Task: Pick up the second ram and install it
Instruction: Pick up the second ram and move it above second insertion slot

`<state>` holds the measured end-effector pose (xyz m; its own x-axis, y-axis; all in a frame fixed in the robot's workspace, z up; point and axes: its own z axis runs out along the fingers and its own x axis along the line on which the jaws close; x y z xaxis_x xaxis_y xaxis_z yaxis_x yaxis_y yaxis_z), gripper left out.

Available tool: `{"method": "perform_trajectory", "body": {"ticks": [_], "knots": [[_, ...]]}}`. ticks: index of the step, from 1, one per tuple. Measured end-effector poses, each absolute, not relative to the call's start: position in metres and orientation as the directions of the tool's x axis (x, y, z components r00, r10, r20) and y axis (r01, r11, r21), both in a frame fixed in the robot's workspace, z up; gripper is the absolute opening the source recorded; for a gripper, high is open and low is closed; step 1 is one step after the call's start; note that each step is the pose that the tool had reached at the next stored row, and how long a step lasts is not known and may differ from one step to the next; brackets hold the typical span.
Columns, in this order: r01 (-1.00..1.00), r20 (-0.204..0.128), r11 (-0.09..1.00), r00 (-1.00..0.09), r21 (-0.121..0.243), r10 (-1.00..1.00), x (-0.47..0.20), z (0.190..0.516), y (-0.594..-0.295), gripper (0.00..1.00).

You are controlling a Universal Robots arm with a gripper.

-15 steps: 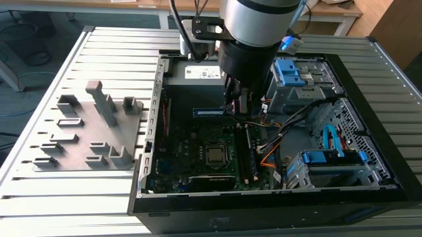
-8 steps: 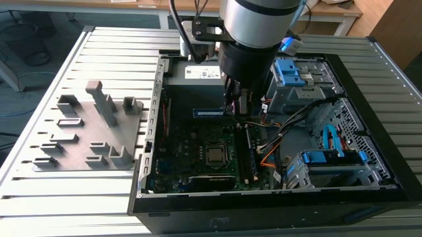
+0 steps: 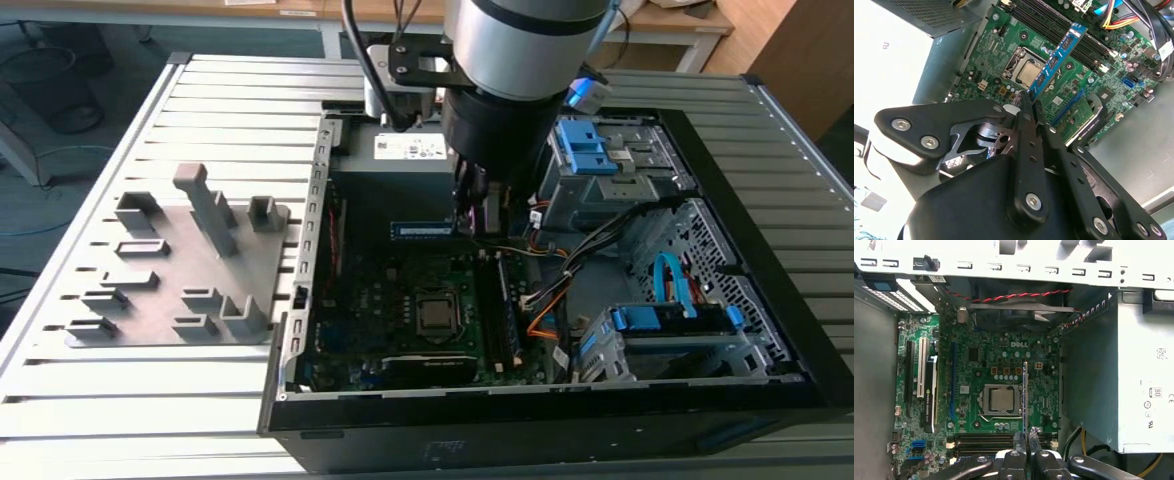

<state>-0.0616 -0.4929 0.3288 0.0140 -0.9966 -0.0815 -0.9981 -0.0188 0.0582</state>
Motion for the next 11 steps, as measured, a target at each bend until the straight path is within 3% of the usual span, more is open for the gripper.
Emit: {"method": "perform_trajectory", "body": {"ticks": [11], "knots": [[-0.998,-0.082,-0.019,0.014,0.058,-0.997,-0.0615,0.3248,-0.4946,0.14]]}}
